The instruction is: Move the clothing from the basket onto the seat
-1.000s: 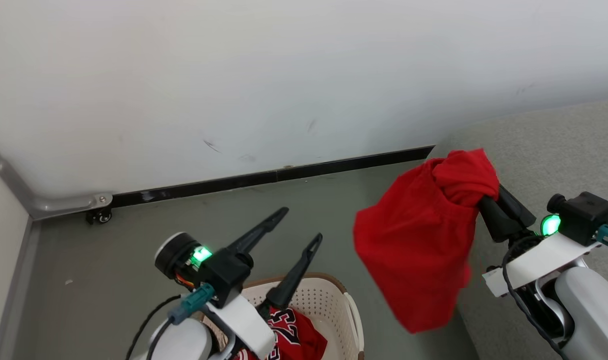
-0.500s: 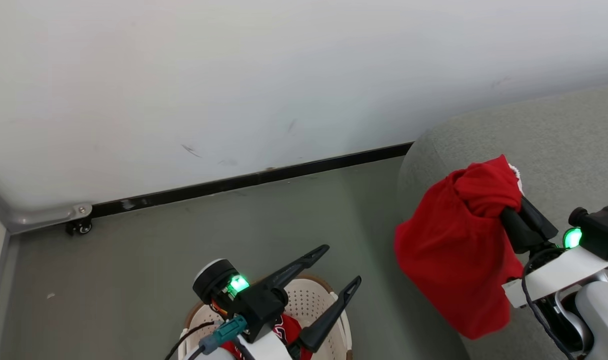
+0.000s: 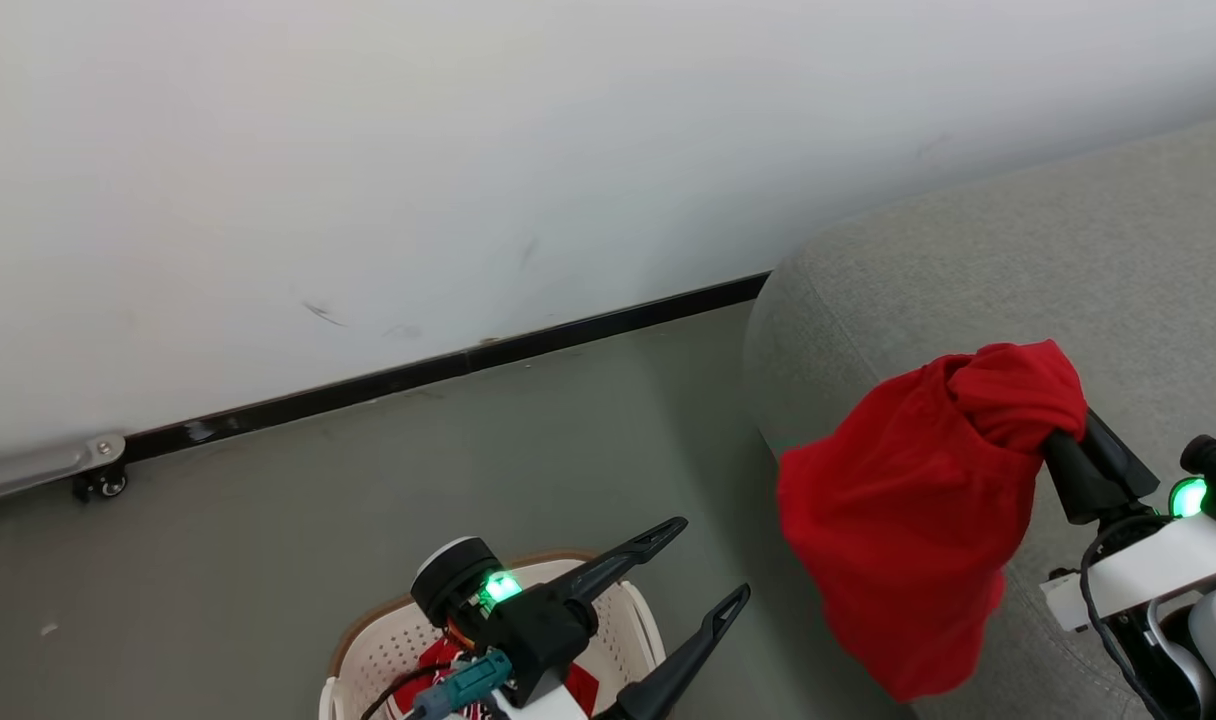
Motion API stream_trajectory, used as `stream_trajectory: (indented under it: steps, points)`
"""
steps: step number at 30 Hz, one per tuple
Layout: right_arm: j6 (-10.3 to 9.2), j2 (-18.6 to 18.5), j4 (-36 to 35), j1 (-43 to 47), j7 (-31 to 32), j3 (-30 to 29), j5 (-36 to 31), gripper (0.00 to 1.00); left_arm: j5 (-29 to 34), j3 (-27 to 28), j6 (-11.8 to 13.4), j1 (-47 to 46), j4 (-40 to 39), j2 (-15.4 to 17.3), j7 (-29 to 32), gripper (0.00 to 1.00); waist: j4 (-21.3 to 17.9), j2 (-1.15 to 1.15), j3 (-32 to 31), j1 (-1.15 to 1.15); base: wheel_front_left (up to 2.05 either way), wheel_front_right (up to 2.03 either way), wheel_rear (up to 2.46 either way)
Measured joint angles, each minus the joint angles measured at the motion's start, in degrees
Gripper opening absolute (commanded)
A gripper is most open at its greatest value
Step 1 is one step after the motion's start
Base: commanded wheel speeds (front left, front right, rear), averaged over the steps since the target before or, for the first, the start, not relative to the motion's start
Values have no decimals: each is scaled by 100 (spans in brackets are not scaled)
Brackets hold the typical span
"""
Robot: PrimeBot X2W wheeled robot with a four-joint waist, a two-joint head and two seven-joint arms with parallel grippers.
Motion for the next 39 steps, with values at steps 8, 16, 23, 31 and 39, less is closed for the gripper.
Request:
stream_trajectory:
  steps: [8, 16, 23, 31, 39]
  points:
    - [0, -122, 69, 2, 11, -26, -18, 0, -33, -77, 0, -1, -47, 16, -1, 100, -204, 0, 89, 0, 0, 0, 0]
    - [0, -248, 205, -335, 191, -57, 7, 0, 12, -224, 0, -5, -56, 152, -9, 100, -278, 0, 310, 0, 0, 0, 0]
    - [0, -476, 397, -971, 393, -160, 29, 0, 91, -157, 0, -157, -56, 202, -11, 100, -236, 0, 555, 0, 0, 0, 0]
    - [0, -726, 795, -1544, 582, -506, 113, 0, 215, -157, 0, -482, -114, 204, -34, 100, -107, 0, 842, 0, 0, 0, 0]
    - [0, -977, 1243, -2025, 779, -878, 216, 0, 332, -320, -1, -773, -168, 209, -31, 100, 37, 0, 1128, 0, 0, 0, 0]
